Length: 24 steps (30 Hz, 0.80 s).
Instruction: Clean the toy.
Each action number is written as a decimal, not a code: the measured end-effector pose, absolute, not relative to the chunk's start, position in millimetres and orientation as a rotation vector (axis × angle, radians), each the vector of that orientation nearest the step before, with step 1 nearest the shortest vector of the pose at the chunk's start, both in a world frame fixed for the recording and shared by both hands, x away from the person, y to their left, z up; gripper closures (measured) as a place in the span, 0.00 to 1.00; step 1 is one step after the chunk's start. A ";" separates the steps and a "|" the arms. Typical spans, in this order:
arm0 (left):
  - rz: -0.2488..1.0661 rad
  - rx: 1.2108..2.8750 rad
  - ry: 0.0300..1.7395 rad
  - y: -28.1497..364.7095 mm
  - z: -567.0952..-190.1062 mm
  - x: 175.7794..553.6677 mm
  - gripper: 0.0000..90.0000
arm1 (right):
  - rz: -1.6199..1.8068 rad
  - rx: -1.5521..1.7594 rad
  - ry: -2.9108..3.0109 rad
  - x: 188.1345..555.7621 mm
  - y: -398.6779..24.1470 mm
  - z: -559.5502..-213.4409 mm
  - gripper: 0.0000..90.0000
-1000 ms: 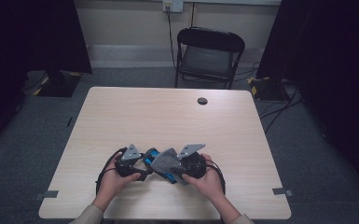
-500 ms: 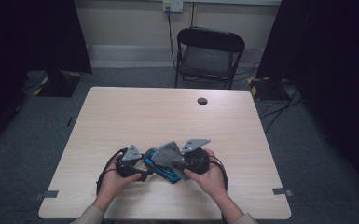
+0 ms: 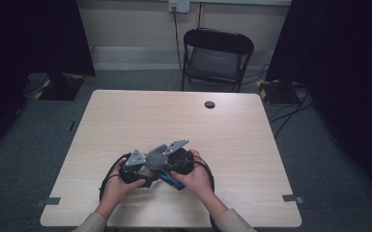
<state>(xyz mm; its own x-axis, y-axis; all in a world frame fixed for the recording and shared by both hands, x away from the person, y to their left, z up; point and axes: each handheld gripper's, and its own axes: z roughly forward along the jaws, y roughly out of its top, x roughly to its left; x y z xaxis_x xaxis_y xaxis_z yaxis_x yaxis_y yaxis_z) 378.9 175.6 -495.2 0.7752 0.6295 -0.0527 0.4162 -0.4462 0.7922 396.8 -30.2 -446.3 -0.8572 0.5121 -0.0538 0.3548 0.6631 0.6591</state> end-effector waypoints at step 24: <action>0.298 2.132 0.733 159.8 -495.0 375.1 0.24 | 0.992 0.712 2.618 355.9 -71.9 -447.3 0.72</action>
<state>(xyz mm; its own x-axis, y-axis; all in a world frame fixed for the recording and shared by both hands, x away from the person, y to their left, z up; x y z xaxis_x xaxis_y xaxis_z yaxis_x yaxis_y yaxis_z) 375.1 159.8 -495.0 0.8005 0.5978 -0.0434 0.3975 -0.4754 0.7848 355.9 -71.9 -447.3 -0.8488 0.5253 -0.0599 0.3536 0.6483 0.6743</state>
